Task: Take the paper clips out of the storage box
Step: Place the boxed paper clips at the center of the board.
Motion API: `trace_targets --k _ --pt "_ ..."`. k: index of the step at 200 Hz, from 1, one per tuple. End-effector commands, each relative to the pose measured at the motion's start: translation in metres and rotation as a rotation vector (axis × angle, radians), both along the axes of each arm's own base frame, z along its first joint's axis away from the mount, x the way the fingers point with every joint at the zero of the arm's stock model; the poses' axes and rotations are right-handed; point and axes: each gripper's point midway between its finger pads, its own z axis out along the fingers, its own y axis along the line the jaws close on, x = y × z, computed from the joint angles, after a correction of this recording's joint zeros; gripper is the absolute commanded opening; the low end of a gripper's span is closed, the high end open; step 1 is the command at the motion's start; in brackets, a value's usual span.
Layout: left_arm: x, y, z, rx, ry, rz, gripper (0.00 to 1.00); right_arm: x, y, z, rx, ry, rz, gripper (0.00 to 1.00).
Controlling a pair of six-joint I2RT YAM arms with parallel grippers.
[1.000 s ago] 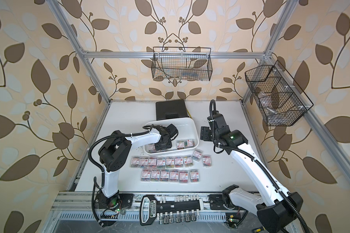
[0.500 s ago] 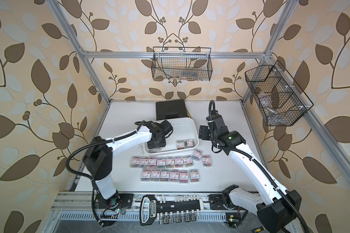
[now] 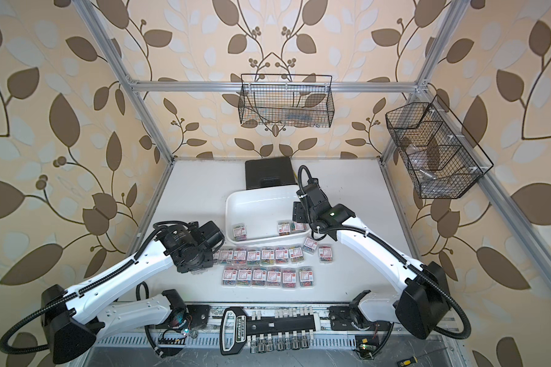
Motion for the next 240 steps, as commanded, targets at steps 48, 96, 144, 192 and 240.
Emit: trace_targets --k 48,96,144,192,240 --pt "-0.019 -0.002 -0.041 -0.104 0.02 0.128 0.36 -0.003 0.019 0.003 -0.027 -0.01 -0.017 0.74" --pt "-0.016 -0.011 -0.068 -0.161 0.003 0.15 0.37 -0.011 0.014 -0.002 -0.038 0.005 -0.028 0.74" --pt "-0.001 -0.021 -0.086 -0.126 0.008 0.114 0.37 -0.011 0.015 -0.002 -0.047 0.015 -0.018 0.74" --pt "0.007 -0.028 -0.097 -0.104 0.026 0.063 0.38 -0.012 0.009 -0.003 -0.056 0.02 -0.021 0.74" --pt "0.009 -0.037 -0.105 -0.124 0.049 0.017 0.48 -0.011 0.007 -0.006 -0.058 0.026 -0.021 0.74"
